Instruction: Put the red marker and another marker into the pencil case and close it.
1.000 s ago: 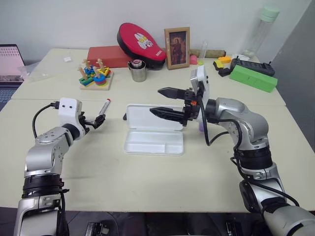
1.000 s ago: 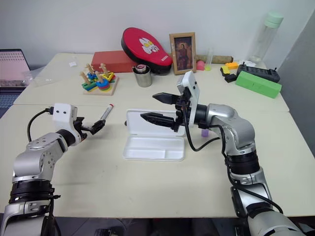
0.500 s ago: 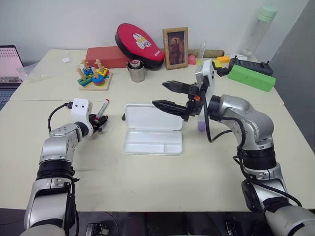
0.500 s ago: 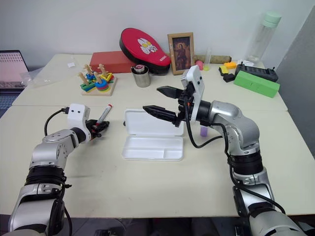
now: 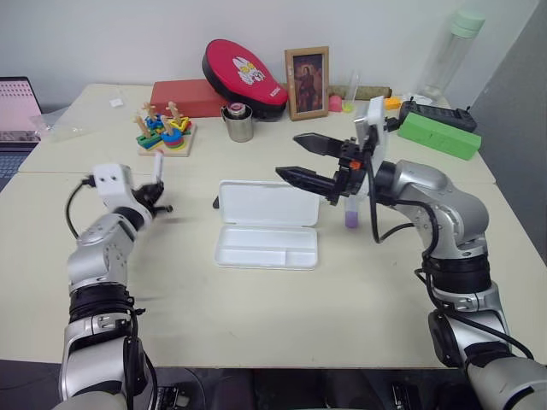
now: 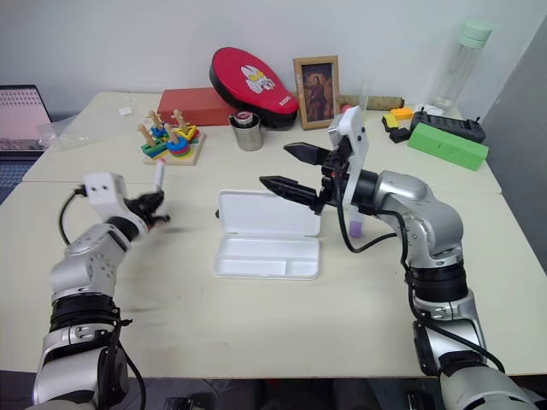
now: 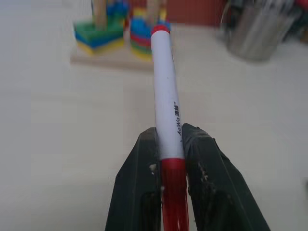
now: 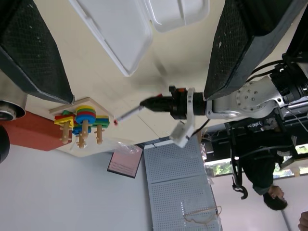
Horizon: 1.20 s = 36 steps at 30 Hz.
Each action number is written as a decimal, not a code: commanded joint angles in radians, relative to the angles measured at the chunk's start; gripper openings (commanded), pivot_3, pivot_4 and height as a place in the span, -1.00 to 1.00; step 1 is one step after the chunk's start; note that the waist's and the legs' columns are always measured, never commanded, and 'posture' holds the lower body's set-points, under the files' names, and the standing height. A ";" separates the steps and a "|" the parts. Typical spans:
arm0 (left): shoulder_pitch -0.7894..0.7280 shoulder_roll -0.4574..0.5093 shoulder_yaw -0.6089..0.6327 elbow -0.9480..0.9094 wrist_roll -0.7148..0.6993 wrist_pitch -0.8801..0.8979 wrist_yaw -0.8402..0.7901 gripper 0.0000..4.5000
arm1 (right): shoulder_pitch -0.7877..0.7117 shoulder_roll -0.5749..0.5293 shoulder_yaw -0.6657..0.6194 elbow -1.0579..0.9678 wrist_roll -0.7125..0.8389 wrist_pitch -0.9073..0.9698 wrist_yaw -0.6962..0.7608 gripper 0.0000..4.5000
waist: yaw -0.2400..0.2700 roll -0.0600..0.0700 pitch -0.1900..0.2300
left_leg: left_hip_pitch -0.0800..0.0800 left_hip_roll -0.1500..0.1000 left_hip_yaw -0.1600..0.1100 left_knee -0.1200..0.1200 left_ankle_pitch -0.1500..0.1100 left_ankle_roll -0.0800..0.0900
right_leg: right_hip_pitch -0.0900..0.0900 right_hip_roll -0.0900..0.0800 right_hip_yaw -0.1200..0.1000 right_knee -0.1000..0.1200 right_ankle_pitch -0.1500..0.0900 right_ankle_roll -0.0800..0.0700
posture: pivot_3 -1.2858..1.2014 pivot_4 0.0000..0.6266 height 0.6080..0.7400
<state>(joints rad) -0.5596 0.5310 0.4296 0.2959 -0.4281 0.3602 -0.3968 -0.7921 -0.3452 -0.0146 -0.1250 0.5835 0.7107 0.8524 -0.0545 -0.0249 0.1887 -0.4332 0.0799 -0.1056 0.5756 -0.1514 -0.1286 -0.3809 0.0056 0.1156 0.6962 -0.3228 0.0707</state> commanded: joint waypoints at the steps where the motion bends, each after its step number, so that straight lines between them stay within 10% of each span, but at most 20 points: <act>1: 0.033 0.072 -0.022 -0.410 -0.233 0.082 -0.238 -0.82 | 0.008 -0.077 -0.090 -0.060 0.100 0.018 0.062 1.00 | 0.004 0.000 0.000 | 0.000 0.000 0.000 0.000 0.000 0.000 | 0.000 0.000 0.000 0.000 0.000 0.000 | 0.03 -0.52 1.00; 11: 0.114 0.369 -0.471 -0.574 -0.067 0.043 -0.755 -0.82 | 0.108 -0.247 -0.109 -0.145 0.124 0.009 0.121 1.00 | -0.015 0.005 0.001 | 0.003 0.000 0.002 -0.001 0.000 0.000 | 0.001 0.001 0.002 -0.002 -0.001 -0.001 | 0.03 -0.52 1.00; 32: -0.147 0.221 -0.721 0.068 0.407 -0.494 -0.893 -0.82 | 0.307 -0.304 -0.077 -0.302 0.083 0.032 -0.052 1.00 | -0.004 0.005 0.001 | 0.000 0.000 0.003 0.000 0.000 0.001 | -0.002 0.001 0.004 -0.001 -0.002 -0.002 | 0.03 -0.52 1.00; 36: -0.148 0.208 -0.713 0.085 0.408 -0.497 -0.902 -0.34 | 0.315 -0.302 -0.064 -0.307 0.078 0.031 -0.062 1.00 | -0.003 0.005 0.001 | 0.000 0.000 0.003 0.000 0.000 0.001 | -0.002 0.001 0.004 0.000 -0.002 -0.002 | 0.03 -0.52 1.00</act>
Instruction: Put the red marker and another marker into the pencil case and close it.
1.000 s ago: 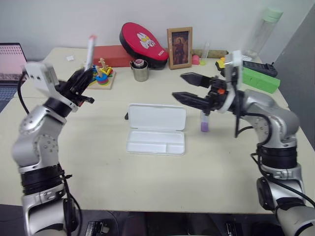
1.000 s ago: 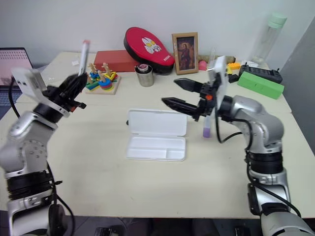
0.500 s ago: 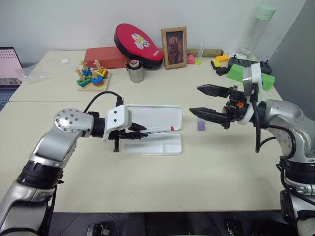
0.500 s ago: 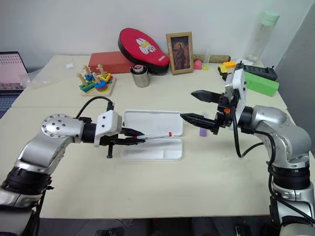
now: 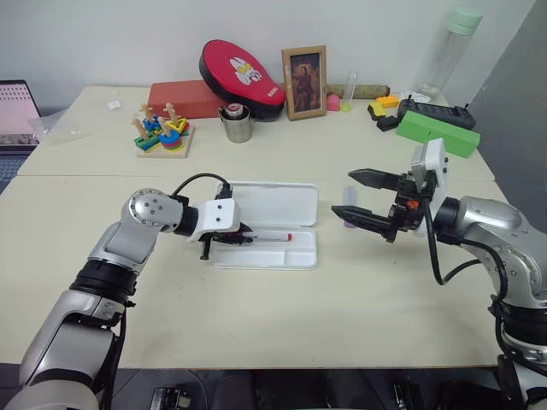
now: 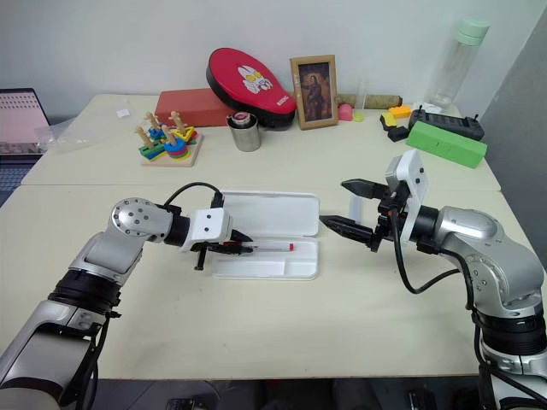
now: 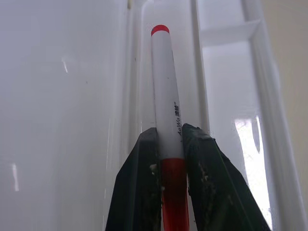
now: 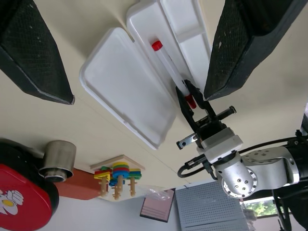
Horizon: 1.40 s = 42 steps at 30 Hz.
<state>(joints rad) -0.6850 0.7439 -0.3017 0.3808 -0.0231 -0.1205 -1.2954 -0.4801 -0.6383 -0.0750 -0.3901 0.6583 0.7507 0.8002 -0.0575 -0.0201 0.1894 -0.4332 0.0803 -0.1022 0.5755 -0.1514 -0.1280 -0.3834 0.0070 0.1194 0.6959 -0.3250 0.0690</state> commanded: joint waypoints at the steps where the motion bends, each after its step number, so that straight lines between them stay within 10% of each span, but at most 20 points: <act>1: -0.023 -0.008 0.020 0.001 0.001 -0.015 -0.004 -0.21 | 0.002 -0.009 -0.003 -0.042 0.004 -0.009 -0.008 1.00 | 0.000 0.000 0.000 | 0.000 0.000 0.000 0.000 0.000 0.000 | 0.000 0.000 0.000 0.000 0.000 0.000 | 0.03 -0.52 1.00; 10: -0.011 -0.035 0.070 -0.047 -0.063 0.035 0.004 0.42 | 0.009 -0.022 0.005 -0.035 0.006 -0.010 0.009 1.00 | -0.001 0.000 0.000 | 0.000 0.000 0.000 0.000 0.000 0.000 | 0.000 0.000 0.000 0.000 0.000 0.000 | 0.03 -0.52 1.00; 16: -0.026 -0.058 0.132 -0.108 -0.087 0.031 0.078 0.98 | 0.002 0.058 0.049 0.078 -0.150 0.027 -0.236 1.00 | -0.001 0.000 0.000 | 0.000 0.000 -0.001 0.001 0.000 0.000 | 0.000 0.000 0.000 0.001 0.000 0.000 | 0.03 -0.52 1.00; 33: 0.068 -0.375 0.260 -0.593 -0.448 0.577 0.458 0.99 | 0.032 0.475 0.097 0.338 -0.490 0.155 -0.824 1.00 | -0.005 0.000 -0.002 | 0.003 0.000 -0.003 0.001 0.000 0.000 | 0.004 0.000 -0.001 0.003 0.000 0.000 | 0.03 -0.52 1.00; 42: 0.059 -0.374 0.242 -0.588 -0.430 0.581 0.489 1.00 | 0.031 0.520 0.081 0.352 -0.560 0.117 -0.886 0.16 | 0.000 -0.001 -0.002 | 0.009 0.000 -0.003 0.002 0.001 0.001 | 0.011 0.000 -0.001 0.002 -0.001 0.005 | 0.03 -0.52 1.00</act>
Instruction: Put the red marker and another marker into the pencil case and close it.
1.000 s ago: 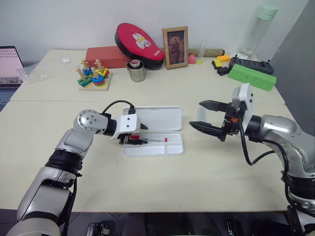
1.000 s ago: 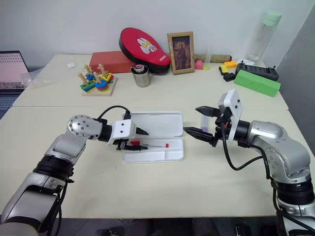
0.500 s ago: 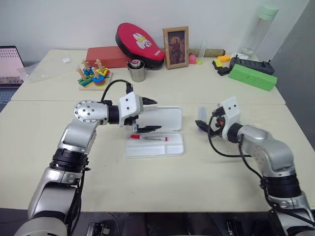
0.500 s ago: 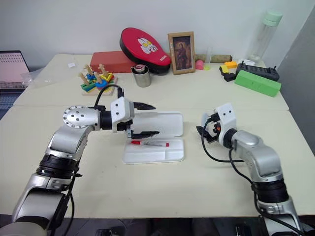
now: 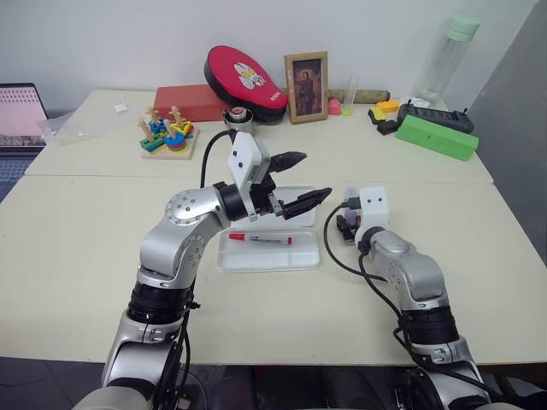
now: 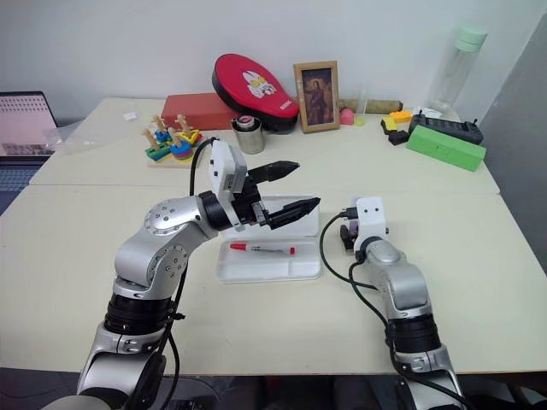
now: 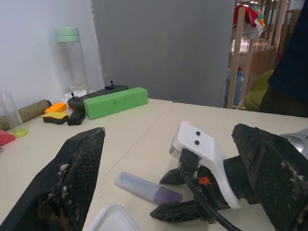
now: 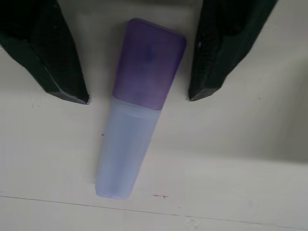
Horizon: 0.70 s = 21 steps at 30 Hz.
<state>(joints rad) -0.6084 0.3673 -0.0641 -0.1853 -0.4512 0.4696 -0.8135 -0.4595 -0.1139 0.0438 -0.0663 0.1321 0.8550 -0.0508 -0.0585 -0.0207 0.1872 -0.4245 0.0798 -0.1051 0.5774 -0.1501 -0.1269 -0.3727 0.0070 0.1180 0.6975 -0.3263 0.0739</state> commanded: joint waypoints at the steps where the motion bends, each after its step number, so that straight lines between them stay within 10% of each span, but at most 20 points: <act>1: -0.019 0.004 0.004 -0.021 -0.002 -0.008 0.006 1.00 | 0.009 -0.004 -0.041 0.026 -0.034 0.014 -0.034 0.05 | 0.002 0.000 0.000 | 0.000 0.000 0.000 0.000 0.000 0.000 | 0.000 0.000 0.000 0.000 0.000 0.000 | 0.03 -0.52 1.00; 6: -0.022 0.016 0.007 -0.016 0.000 -0.007 -0.003 1.00 | -0.011 -0.006 -0.090 0.005 -0.016 -0.007 -0.035 -0.51 | 0.007 0.000 0.000 | -0.001 0.000 0.000 0.000 0.000 0.000 | 0.000 0.000 0.000 0.000 0.000 0.000 | 0.03 -0.52 1.00; 13: 0.054 0.141 0.102 -0.118 -0.082 0.079 -0.028 1.00 | -0.090 -0.095 -0.100 -0.074 0.059 -0.201 0.186 -0.50 | -0.011 0.001 0.001 | -0.002 0.000 0.002 -0.002 0.000 0.000 | -0.004 0.000 0.002 -0.001 0.000 0.000 | 0.03 -0.52 1.00; 21: 0.381 0.404 0.357 -0.298 -0.188 0.168 -0.099 1.00 | -0.171 -0.283 0.021 -0.184 0.372 -0.142 0.803 -0.50 | -0.029 0.001 0.001 | -0.002 0.001 0.002 -0.005 0.000 0.001 | -0.005 0.000 0.001 -0.001 -0.001 -0.006 | 0.03 -0.52 1.00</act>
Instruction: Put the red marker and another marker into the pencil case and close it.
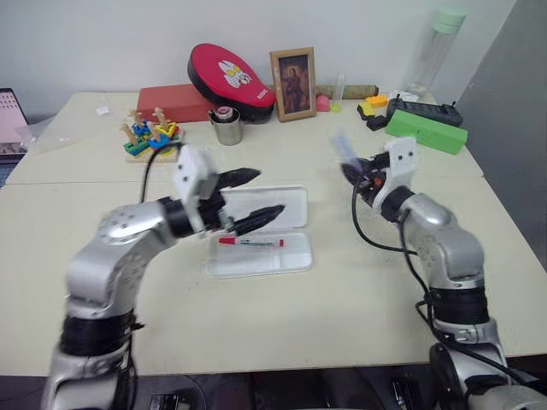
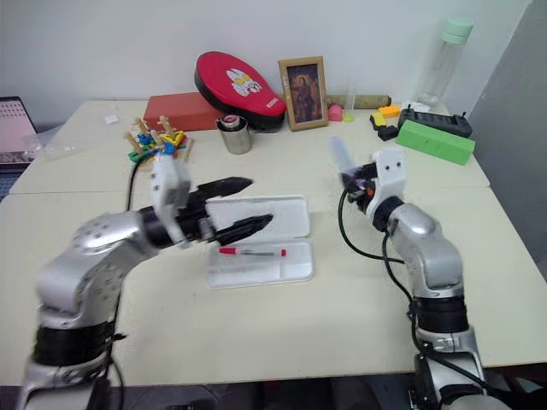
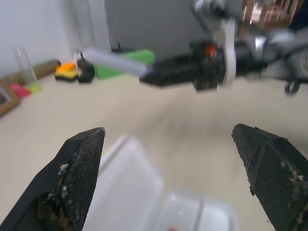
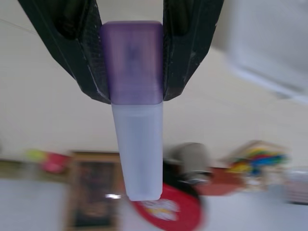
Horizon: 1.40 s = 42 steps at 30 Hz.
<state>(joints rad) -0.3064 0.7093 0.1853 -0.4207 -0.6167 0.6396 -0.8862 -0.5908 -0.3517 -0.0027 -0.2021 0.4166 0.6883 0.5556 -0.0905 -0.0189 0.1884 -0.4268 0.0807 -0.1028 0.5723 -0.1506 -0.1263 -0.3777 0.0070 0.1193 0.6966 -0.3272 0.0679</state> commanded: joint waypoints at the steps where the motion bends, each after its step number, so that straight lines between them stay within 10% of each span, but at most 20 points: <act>1: 0.130 0.088 0.136 -0.067 -0.012 -0.009 -0.041 1.00 | -0.048 -0.067 0.109 -0.050 0.082 0.013 0.254 -0.50 | 0.004 0.000 0.000 | 0.000 0.000 -0.001 0.000 0.000 0.000 | 0.000 0.000 -0.001 0.000 0.000 0.000 | 0.03 -0.52 1.00; 10: 0.480 0.173 0.352 -0.106 0.017 -0.062 -0.119 1.00 | -0.217 -0.017 0.476 0.170 -0.119 -0.125 0.456 -0.50 | 0.010 -0.002 0.000 | 0.000 0.001 0.002 0.001 0.000 0.000 | -0.003 0.000 0.000 0.000 -0.003 0.002 | 0.03 -0.52 1.00; 26: 0.595 0.146 0.454 -0.229 -0.052 -0.012 -0.035 1.00 | -0.267 0.079 0.561 0.453 -0.301 -0.300 0.575 -0.50 | 0.007 -0.003 0.000 | -0.005 0.001 0.003 0.000 0.000 -0.001 | -0.008 0.000 0.001 0.000 -0.002 0.001 | 0.03 -0.52 1.00; 39: 0.495 0.122 0.423 -0.160 -0.048 -0.016 0.088 1.00 | -0.293 0.129 0.482 0.440 -0.285 -0.292 0.574 0.92 | 0.008 -0.003 0.000 | -0.005 0.001 0.002 0.000 0.000 -0.001 | -0.008 0.000 0.001 0.001 -0.002 0.001 | 0.03 -0.52 1.00; 42: 0.418 0.104 0.383 -0.075 0.015 -0.026 0.175 1.00 | -0.309 0.156 0.362 0.370 -0.177 -0.265 0.570 0.99 | 0.008 -0.003 0.000 | -0.005 0.001 0.002 0.000 0.000 -0.001 | -0.008 0.000 0.001 0.001 -0.002 0.002 | 0.03 -0.52 1.00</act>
<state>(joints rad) 0.1620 0.8240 0.5910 -0.5502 -0.6519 0.6281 -0.7825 -0.8614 -0.2156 0.4767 0.2631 0.1411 0.4089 1.1282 -0.0830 -0.0215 0.1888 -0.4317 0.0816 -0.1007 0.5728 -0.1507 -0.1269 -0.3855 0.0069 0.1200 0.6975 -0.3292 0.0692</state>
